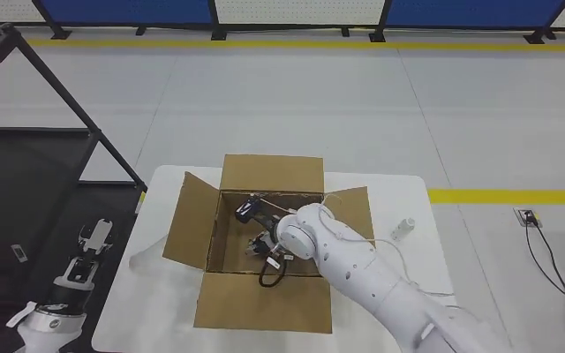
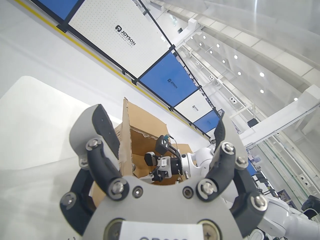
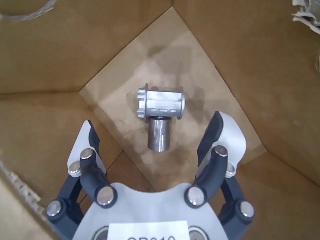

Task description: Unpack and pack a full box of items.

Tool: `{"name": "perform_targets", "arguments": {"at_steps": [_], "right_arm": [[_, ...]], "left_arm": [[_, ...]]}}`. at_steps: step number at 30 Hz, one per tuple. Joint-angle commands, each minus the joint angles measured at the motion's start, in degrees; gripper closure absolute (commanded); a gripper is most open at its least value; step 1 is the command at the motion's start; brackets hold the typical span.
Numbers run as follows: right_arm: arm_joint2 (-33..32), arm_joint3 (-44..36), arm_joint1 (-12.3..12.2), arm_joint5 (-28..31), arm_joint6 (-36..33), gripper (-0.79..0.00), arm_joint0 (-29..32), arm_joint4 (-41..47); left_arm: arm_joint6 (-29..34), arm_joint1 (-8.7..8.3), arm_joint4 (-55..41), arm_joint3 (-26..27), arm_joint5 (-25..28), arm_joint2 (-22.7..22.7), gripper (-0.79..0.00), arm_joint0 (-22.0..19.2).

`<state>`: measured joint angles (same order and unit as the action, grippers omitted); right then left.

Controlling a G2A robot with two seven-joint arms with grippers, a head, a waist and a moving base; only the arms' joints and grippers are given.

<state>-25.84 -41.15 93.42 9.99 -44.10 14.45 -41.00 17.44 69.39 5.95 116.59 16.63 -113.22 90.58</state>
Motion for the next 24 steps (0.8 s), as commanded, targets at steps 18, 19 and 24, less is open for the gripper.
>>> {"name": "perform_targets", "arguments": {"at_steps": [18, 19, 24], "right_arm": [[3.0, 19.2, 9.0, 1.2, 11.4, -0.785, -1.1, -3.2], [3.1, 19.8, 9.4, 1.6, 11.5, -0.730, -1.2, -3.2], [2.7, 22.9, 10.8, 3.6, 12.0, -0.351, -1.7, -2.9]], "left_arm": [[-1.0, -0.25, -0.7, -0.6, -0.7, -0.2, -0.785, -0.6], [-1.0, -0.26, -0.7, -0.7, -0.7, -0.1, -0.785, -0.6], [-1.3, -0.31, -0.6, -1.0, -0.9, 0.2, -0.785, -0.9]]}}
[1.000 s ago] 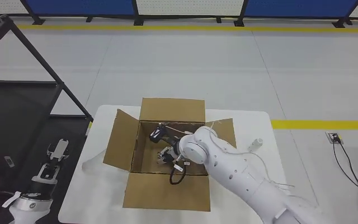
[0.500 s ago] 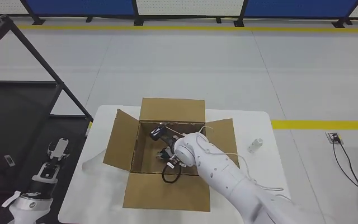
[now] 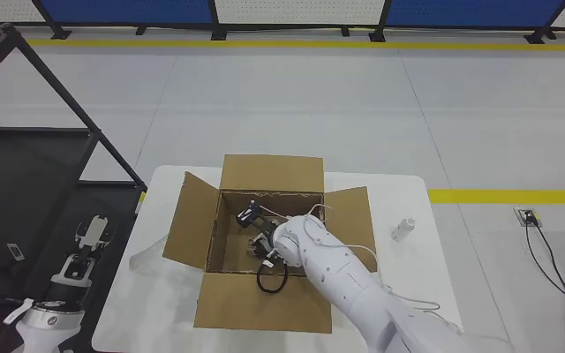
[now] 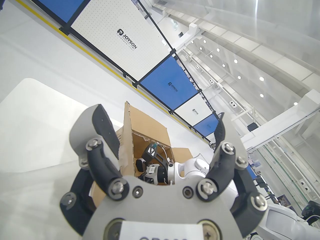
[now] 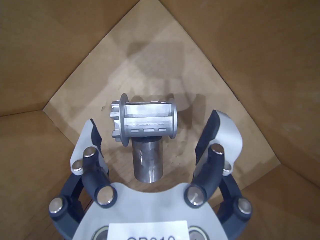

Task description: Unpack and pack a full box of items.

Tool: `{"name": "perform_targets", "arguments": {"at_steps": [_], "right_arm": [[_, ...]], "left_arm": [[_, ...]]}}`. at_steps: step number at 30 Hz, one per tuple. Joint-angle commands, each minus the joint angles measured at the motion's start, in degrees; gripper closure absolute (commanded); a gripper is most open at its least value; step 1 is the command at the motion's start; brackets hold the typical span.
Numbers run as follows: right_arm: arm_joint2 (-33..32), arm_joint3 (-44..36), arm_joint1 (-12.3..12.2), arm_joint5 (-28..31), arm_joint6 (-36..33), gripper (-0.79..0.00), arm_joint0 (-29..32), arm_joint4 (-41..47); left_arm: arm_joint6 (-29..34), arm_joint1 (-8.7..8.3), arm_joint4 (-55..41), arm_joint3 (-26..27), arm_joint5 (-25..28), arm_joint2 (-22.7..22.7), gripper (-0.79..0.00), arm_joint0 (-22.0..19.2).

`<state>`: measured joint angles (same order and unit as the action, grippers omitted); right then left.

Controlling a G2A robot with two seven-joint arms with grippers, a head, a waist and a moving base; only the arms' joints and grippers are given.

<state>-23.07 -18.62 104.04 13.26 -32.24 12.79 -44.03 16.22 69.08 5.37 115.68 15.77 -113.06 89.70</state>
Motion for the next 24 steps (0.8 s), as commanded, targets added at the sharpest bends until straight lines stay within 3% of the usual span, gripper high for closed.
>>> {"name": "perform_targets", "arguments": {"at_steps": [1, 6, 9, 18, 24], "right_arm": [[-0.2, 0.9, 0.4, 0.6, 0.2, -0.326, -0.2, 0.1], [-0.5, 3.0, 1.4, 1.7, 0.7, -0.203, -0.6, -0.1], [-0.8, 3.9, 1.8, 2.1, 1.1, -0.009, -1.1, -0.1], [-2.9, 4.7, 2.0, 6.2, 2.5, 0.000, -3.6, 1.5], [-5.1, 4.2, 0.9, 12.6, 1.2, 0.000, -5.4, 3.7]], "left_arm": [[-0.1, -0.02, 0.0, -0.1, -0.1, 0.0, -0.785, -0.1], [-0.2, -0.09, 0.0, -0.3, -0.2, 0.2, -0.785, -0.3], [-0.1, -0.14, 0.0, -0.3, -0.3, 0.2, -0.785, -0.5], [0.2, -0.31, -0.1, -0.8, -0.7, 0.4, -0.785, -1.3], [1.1, -0.49, 0.4, -0.9, -0.8, 1.4, -0.785, -2.5]]}}
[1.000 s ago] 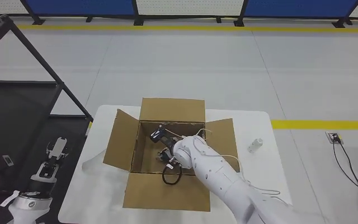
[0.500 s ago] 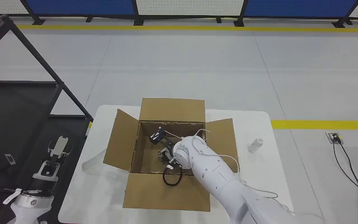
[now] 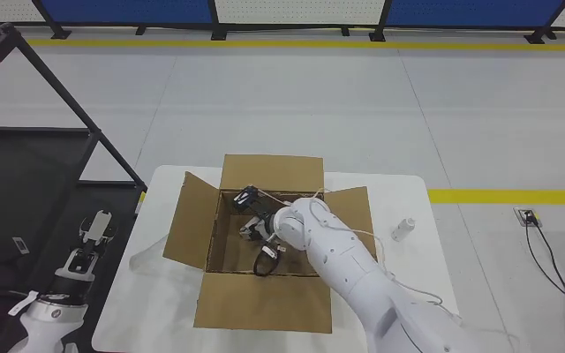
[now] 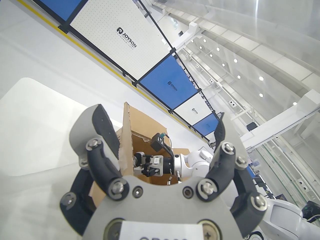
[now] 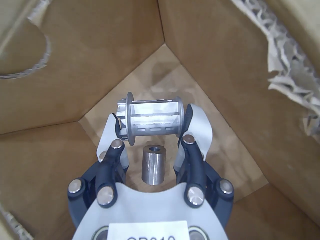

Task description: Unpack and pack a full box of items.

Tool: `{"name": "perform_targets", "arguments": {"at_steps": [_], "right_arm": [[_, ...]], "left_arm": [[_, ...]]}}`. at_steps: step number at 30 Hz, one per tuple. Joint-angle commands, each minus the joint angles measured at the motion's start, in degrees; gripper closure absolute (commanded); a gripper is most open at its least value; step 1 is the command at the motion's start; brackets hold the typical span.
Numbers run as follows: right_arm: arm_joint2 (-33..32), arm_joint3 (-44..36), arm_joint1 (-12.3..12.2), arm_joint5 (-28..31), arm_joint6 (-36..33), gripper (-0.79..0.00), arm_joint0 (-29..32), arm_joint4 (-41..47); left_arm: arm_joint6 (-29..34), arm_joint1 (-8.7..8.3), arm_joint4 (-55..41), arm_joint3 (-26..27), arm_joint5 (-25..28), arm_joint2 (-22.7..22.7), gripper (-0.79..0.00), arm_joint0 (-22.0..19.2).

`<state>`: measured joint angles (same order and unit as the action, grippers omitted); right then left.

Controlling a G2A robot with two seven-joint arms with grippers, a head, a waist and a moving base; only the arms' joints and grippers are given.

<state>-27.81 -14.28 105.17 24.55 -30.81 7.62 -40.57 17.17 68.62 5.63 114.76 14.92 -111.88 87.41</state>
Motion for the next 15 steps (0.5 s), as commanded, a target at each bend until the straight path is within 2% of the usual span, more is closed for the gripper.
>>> {"name": "perform_targets", "arguments": {"at_steps": [1, 10, 15], "right_arm": [[-0.7, -0.2, -0.5, 1.8, -0.4, 0.000, -0.6, 0.6], [-4.3, -6.2, -4.3, 7.4, 1.8, 0.000, -0.7, 1.3], [-6.9, -16.3, -7.9, 5.9, 1.1, 0.000, 1.1, -1.4]], "left_arm": [[0.3, -0.07, 0.1, -0.1, 0.1, 0.4, -0.785, -0.5], [1.4, -0.32, 1.0, -0.3, 0.0, 2.2, -0.785, -2.3], [1.7, -0.43, 0.9, -0.7, 0.1, 2.9, -0.785, -3.0]]}}
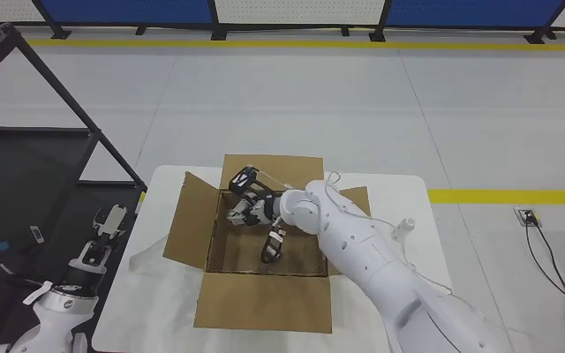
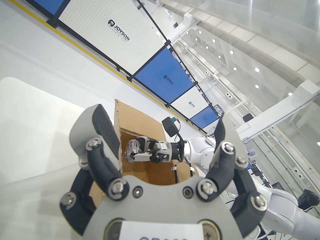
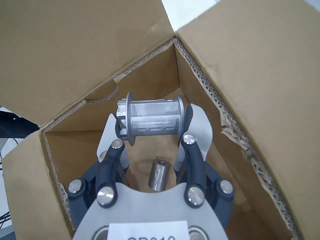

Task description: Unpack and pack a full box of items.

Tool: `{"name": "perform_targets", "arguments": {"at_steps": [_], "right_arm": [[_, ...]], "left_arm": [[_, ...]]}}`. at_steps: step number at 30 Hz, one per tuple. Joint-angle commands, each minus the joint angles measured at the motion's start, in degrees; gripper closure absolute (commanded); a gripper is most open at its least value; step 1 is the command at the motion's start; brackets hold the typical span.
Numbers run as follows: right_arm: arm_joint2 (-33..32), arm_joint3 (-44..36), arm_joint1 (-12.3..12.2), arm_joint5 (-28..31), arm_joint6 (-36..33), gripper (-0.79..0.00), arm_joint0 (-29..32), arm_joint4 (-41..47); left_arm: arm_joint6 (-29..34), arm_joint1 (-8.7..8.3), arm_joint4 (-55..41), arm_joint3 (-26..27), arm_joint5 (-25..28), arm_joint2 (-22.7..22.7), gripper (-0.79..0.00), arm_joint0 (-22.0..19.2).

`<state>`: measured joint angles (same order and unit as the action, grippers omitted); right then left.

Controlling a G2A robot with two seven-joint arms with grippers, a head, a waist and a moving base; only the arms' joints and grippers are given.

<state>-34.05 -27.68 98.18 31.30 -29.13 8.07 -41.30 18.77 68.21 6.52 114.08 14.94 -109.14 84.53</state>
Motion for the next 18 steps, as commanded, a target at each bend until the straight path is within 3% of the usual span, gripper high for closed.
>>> {"name": "perform_targets", "arguments": {"at_steps": [1, 5, 11, 18], "right_arm": [[-1.5, -5.9, -1.8, -1.9, -1.3, 0.000, 1.3, -1.5], [-6.7, -21.8, -6.3, -7.0, -7.1, 0.000, 6.7, -5.3], [-18.7, -52.9, -13.0, -13.3, -20.7, 0.000, 21.4, -14.1], [-32.0, -79.0, -17.0, -19.9, -29.9, 0.000, 35.8, -26.3]], "left_arm": [[0.1, -0.04, 0.0, -0.1, 0.2, 0.3, -0.785, -0.2], [0.2, -0.13, -0.2, -0.3, 0.2, 0.4, -0.785, -0.5], [0.8, -0.30, -0.1, -0.6, 0.0, 1.1, -0.785, -1.3], [2.4, -0.51, 0.3, -0.5, 0.1, 2.8, -0.785, -2.4]]}}
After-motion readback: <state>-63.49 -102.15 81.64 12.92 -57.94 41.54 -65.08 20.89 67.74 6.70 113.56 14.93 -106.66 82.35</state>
